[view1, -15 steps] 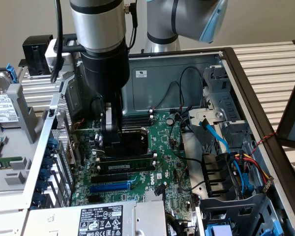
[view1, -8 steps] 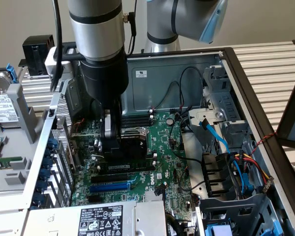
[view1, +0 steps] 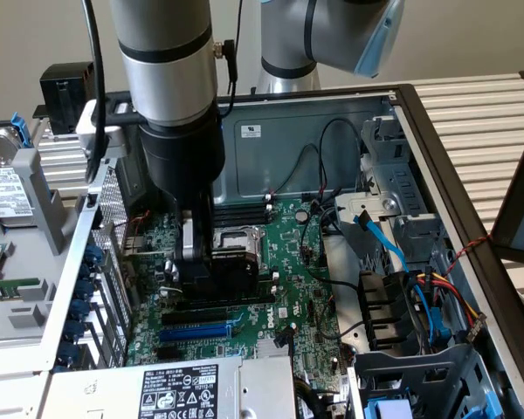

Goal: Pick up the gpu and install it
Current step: 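Insert the gpu into the slot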

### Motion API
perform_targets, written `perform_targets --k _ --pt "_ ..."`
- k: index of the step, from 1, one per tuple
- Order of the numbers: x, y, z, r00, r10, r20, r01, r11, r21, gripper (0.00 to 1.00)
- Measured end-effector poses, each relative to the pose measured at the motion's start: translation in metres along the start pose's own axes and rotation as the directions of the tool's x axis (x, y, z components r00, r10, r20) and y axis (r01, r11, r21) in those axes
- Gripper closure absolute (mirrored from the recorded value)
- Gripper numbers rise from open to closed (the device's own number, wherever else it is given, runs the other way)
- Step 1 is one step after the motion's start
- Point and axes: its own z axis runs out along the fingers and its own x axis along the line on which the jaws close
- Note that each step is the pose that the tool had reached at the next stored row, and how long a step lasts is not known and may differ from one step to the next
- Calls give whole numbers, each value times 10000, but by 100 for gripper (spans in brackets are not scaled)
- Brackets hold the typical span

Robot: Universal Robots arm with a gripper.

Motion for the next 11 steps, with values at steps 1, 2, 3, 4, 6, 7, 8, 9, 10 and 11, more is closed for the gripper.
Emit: perform_targets --k 1,2,3,4,6,7,8,9,10,11 --pt "9 1 13 10000 0 1 0 10000 1 73" --pt "17 2 25 10000 0 1 0 10000 2 73" --pt "26 3 34 10000 0 -3 0 10000 1 73" --pt "37 3 42 10000 0 -3 0 10000 1 73" --pt "50 3 58 10000 1 -1 -1 10000 2 73" --pt "55 4 62 10000 1 -3 -1 10000 1 73" --pt "56 5 65 10000 1 -2 -1 10000 3 73" --pt "56 5 65 10000 0 -3 0 10000 1 73" --pt "56 7 64 10000 0 -4 0 10000 1 73" --pt "57 11 65 10000 0 -4 0 10000 1 73"
